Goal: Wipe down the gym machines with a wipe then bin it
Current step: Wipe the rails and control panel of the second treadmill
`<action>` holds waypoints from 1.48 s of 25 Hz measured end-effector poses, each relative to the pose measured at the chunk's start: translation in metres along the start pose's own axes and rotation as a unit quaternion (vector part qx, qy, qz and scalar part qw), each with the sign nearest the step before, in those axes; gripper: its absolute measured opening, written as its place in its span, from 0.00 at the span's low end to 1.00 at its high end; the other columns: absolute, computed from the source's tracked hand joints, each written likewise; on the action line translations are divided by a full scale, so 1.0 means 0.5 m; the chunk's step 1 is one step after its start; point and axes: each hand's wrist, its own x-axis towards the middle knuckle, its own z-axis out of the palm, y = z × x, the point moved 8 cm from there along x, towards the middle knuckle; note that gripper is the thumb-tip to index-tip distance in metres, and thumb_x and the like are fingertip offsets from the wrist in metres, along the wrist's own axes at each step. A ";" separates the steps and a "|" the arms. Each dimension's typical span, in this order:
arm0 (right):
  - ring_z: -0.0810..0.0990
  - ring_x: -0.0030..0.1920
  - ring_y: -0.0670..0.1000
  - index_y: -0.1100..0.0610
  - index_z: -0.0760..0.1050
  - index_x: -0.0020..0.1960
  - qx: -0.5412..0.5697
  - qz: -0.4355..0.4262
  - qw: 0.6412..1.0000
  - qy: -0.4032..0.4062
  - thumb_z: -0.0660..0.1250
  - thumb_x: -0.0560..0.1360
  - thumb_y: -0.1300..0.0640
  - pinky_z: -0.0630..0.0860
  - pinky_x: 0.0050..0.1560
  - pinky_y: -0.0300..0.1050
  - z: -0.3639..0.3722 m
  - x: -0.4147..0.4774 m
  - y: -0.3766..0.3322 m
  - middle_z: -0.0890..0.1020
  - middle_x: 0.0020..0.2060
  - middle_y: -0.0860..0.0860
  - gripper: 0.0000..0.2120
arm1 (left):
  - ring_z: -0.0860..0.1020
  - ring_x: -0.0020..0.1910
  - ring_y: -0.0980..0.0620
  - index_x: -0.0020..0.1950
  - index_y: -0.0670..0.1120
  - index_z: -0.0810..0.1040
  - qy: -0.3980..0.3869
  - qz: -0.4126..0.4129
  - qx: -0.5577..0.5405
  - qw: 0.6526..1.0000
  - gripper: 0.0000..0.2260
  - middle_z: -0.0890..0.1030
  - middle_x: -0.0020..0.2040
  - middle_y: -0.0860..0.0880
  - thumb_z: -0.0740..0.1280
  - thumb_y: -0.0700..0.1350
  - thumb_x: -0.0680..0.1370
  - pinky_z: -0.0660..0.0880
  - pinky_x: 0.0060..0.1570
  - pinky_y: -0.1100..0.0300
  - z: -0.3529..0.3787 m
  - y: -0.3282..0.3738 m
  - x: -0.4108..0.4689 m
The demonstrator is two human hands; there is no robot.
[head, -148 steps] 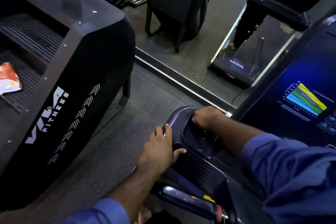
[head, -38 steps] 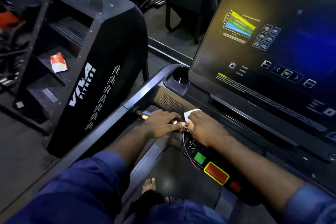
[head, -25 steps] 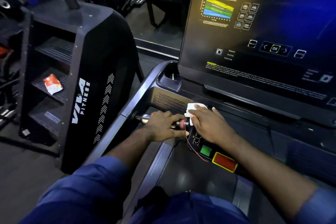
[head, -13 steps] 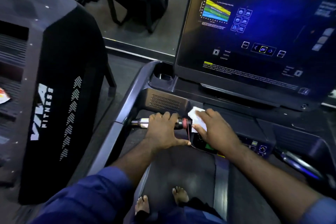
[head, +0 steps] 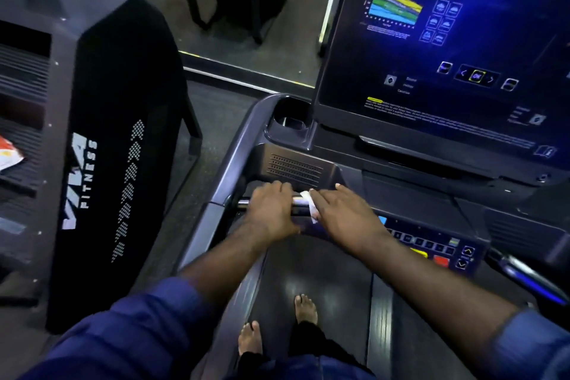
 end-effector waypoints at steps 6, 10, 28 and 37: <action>0.78 0.67 0.59 0.64 0.67 0.77 -0.044 0.013 0.998 0.039 0.48 0.85 0.51 0.60 0.79 0.55 0.029 0.043 -0.034 0.79 0.66 0.60 0.27 | 0.63 0.79 0.45 0.68 0.49 0.75 0.049 0.007 0.066 0.997 0.39 0.69 0.75 0.48 0.70 0.70 0.64 0.37 0.79 0.36 -0.074 -0.125 -0.055; 0.80 0.65 0.64 0.71 0.73 0.71 -0.097 -0.004 0.990 0.099 0.50 0.77 0.57 0.70 0.74 0.59 0.016 0.002 -0.040 0.79 0.64 0.68 0.29 | 0.50 0.84 0.45 0.83 0.46 0.58 0.028 -0.031 0.010 0.999 0.55 0.50 0.85 0.46 0.73 0.72 0.65 0.48 0.82 0.42 -0.077 -0.184 -0.088; 0.84 0.57 0.61 0.65 0.79 0.66 -0.042 -0.004 0.983 0.176 0.67 0.76 0.58 0.80 0.62 0.54 0.027 0.078 -0.141 0.84 0.58 0.62 0.20 | 0.46 0.85 0.44 0.85 0.44 0.50 0.030 -0.050 -0.061 0.996 0.51 0.45 0.86 0.44 0.77 0.44 0.69 0.57 0.81 0.46 -0.066 -0.201 -0.093; 0.83 0.53 0.56 0.50 0.79 0.57 0.088 0.054 0.995 0.007 0.70 0.75 0.50 0.77 0.51 0.50 -0.018 0.108 -0.161 0.85 0.51 0.51 0.11 | 0.44 0.85 0.43 0.85 0.45 0.46 0.024 -0.038 -0.046 0.998 0.53 0.43 0.85 0.43 0.78 0.48 0.70 0.54 0.82 0.46 -0.061 -0.198 -0.092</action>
